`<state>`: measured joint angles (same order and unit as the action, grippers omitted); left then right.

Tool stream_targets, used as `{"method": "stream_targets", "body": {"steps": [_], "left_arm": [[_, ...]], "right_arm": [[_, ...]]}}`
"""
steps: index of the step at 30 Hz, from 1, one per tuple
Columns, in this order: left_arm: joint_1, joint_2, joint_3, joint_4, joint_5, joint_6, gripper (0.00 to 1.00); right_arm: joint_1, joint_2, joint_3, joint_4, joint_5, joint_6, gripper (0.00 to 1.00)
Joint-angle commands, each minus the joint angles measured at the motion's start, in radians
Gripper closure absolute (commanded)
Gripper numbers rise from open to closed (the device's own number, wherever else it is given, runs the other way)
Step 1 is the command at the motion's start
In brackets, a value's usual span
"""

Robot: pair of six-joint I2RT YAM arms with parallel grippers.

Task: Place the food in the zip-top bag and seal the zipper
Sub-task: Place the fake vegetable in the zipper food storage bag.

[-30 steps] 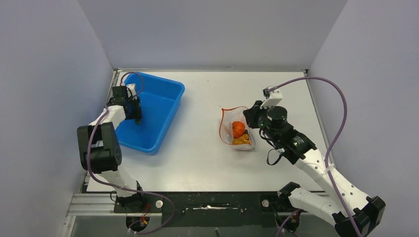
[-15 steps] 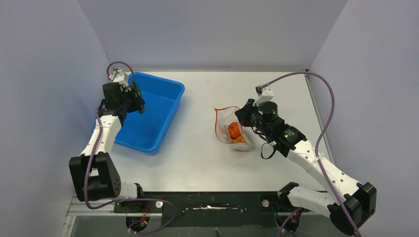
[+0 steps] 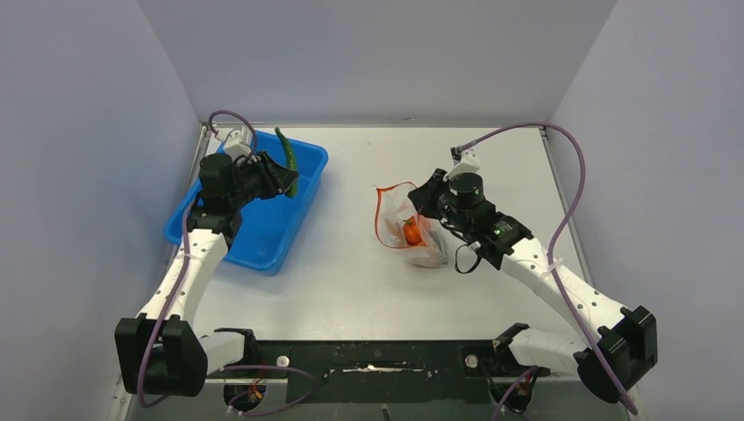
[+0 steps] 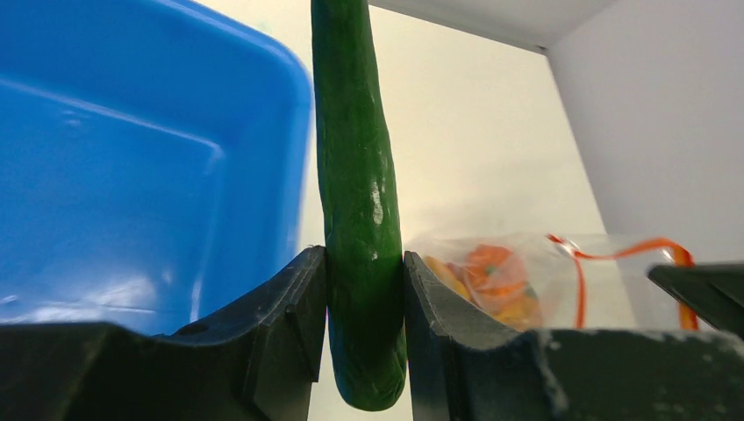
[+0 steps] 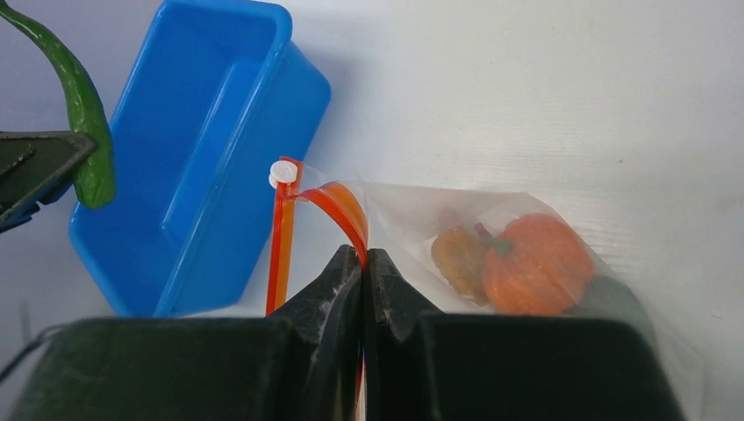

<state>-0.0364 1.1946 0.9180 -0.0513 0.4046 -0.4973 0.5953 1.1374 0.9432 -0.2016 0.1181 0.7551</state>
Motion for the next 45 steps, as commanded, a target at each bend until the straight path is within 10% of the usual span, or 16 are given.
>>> {"method": "stream_targets", "body": {"steps": [1, 27, 45], "left_arm": [[-0.114, -0.053, 0.0, 0.181, 0.06, -0.116, 0.9], [-0.608, -0.078, -0.056, 0.228, -0.144, -0.414, 0.92], [-0.662, -0.025, 0.012, 0.087, -0.057, -0.571, 0.92]], "right_arm": [[0.0, 0.016, 0.06, 0.089, -0.008, 0.046, 1.0], [0.008, 0.005, -0.003, 0.263, -0.052, -0.007, 1.0], [0.013, 0.027, 0.016, 0.224, 0.002, -0.023, 1.0]]}}
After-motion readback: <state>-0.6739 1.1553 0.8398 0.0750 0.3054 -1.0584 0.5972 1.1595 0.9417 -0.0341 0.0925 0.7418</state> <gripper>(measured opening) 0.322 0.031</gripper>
